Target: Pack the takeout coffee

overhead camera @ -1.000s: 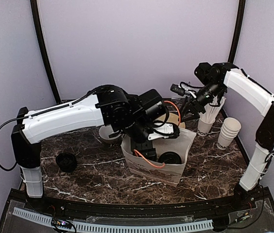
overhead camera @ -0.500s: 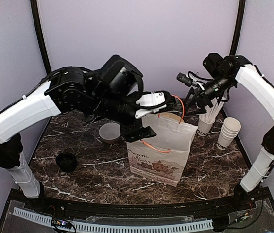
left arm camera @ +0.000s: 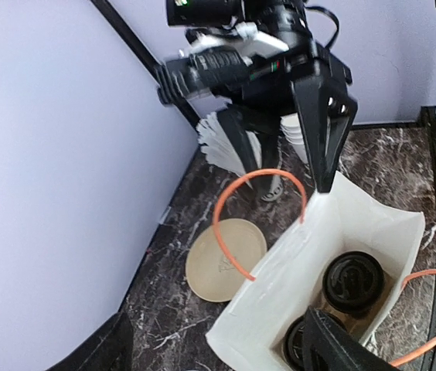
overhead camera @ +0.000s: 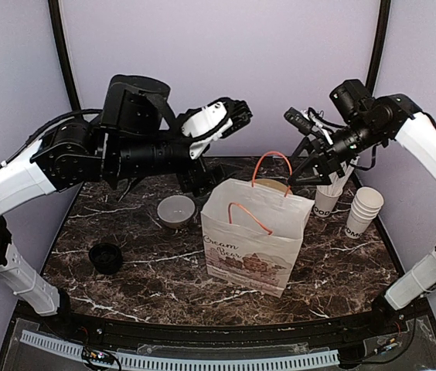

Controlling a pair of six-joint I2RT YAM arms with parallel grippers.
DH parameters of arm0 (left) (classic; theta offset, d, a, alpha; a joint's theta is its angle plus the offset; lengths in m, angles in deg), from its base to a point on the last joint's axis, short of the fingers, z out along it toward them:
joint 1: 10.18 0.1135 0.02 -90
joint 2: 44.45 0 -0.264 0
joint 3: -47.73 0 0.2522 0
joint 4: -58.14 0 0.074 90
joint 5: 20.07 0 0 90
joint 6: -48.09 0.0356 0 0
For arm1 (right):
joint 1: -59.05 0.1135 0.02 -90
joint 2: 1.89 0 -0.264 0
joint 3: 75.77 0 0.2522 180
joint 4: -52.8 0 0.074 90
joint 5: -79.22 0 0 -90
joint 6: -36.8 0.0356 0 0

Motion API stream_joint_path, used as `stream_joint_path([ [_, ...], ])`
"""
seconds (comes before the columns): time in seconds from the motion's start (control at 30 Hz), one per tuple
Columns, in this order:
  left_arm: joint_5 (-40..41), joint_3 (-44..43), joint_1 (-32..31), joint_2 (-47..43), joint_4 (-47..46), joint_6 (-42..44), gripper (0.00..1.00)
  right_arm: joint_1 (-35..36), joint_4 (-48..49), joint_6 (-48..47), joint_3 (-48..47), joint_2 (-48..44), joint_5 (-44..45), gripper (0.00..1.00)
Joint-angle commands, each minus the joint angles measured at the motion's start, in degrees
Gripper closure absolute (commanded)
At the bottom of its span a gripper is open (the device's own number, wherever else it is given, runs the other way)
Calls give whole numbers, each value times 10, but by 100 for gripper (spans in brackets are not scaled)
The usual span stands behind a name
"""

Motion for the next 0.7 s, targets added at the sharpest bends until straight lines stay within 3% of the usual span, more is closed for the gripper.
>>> stream_joint_path([
  [0.0, 91, 88, 2, -94, -180, -17, 21, 28, 84, 93, -16, 32, 41, 68],
  [0.07, 119, 126, 4, -126, -230, -15, 20, 45, 86, 95, -20, 32, 36, 100],
  [0.33, 166, 214, 15, -222, -309, -5, 19, 159, 68, 46, -20, 2, 0, 100],
  [0.67, 200, 250, 21, -248, -345, 22, 19, 311, 33, 3, 52, -2, -13, 100],
])
